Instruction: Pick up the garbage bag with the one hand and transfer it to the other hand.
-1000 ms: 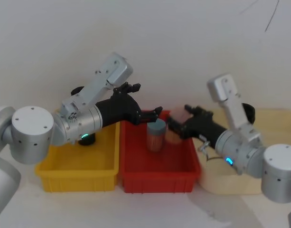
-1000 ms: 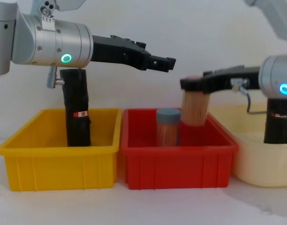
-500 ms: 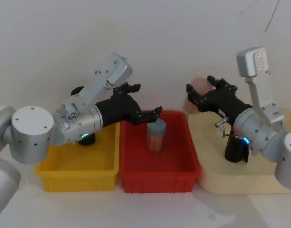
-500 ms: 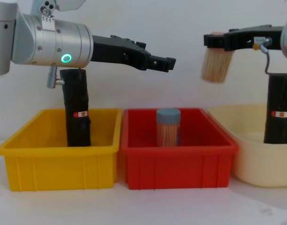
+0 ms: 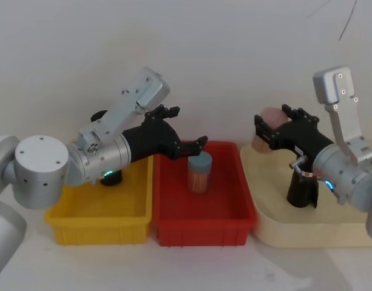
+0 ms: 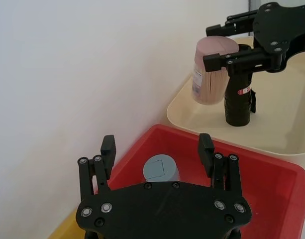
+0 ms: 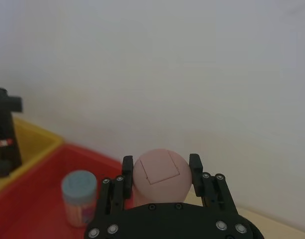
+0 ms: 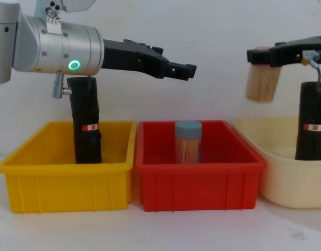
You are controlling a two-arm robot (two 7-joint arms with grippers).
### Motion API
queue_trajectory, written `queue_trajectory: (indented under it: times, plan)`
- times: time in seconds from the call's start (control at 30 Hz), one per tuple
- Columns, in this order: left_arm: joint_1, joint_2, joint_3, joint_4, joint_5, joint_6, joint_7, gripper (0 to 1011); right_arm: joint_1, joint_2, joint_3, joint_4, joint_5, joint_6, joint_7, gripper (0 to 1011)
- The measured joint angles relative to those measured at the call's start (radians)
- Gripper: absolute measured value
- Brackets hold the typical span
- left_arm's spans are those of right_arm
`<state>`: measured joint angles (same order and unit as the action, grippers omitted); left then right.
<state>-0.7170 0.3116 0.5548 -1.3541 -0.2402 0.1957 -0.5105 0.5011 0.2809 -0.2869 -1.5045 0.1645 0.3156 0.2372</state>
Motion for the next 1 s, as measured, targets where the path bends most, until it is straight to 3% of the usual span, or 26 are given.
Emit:
queue_trajectory:
  times: [0.7,1.0]
  plan:
    - [0.0,0.0,0.0,0.0,0.0,0.0,0.0,1000,0.008,0.027,-0.024,0.09,-0.089,-0.03,-0.019,666]
    - [0.0,0.0,0.0,0.0,0.0,0.0,0.0,1000,0.01,0.027,-0.028,0.106,-0.1,-0.039,-0.015,907]
